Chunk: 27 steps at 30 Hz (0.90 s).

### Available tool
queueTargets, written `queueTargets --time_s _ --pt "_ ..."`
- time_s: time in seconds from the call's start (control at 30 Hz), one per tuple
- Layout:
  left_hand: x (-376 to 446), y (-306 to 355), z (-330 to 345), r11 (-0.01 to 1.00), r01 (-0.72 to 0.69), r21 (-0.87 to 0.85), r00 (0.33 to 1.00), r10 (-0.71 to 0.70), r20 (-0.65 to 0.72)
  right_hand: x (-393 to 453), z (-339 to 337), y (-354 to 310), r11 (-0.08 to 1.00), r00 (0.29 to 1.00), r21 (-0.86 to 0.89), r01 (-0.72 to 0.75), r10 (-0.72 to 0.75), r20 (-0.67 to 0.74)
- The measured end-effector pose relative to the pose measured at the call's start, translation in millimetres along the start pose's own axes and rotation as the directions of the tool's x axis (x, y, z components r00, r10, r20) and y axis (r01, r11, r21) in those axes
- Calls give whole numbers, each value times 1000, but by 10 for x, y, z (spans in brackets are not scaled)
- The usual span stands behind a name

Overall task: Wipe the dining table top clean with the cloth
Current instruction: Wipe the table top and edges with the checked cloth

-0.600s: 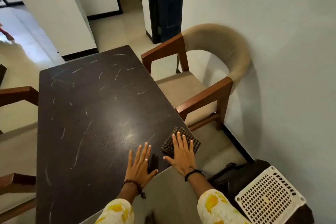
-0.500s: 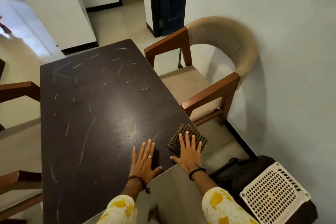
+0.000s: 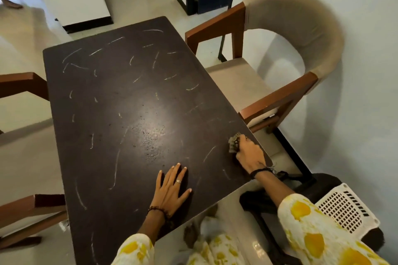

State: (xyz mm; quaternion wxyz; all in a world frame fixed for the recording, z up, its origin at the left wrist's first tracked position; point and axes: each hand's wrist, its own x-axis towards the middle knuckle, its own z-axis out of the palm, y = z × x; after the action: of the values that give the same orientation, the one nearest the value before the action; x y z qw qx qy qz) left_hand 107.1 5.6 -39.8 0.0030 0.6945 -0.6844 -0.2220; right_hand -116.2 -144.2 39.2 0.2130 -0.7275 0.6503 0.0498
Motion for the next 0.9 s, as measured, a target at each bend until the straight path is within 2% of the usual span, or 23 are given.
queueTargets --time_s 0.2,0.4,0.53,0.63,0.77,0.9 --pt "341 -698 -517 986 165 1 980 -163 -116 573 -301 -1016 941 994 328 79 -100 47" --pt "633 -1689 -1255 908 410 -82 878 -418 -234 1270 -294 -2319 866 937 433 251 -330 117" --pt "863 -2396 -1608 827 515 -224 764 -562 -318 1663 -204 -3051 827 875 402 393 -471 115" --pt "1144 -3032 -1728 804 541 -245 722 -594 -354 1958 -33 -3494 773 814 371 515 -576 69" --pt "1718 -3941 -1886 788 573 -227 676 -611 -413 2390 242 -4040 668 699 220 711 -706 -113" --pt "2284 -4538 -2046 751 573 -327 621 -659 -424 2839 439 -4732 581 591 119 805 -766 -255"
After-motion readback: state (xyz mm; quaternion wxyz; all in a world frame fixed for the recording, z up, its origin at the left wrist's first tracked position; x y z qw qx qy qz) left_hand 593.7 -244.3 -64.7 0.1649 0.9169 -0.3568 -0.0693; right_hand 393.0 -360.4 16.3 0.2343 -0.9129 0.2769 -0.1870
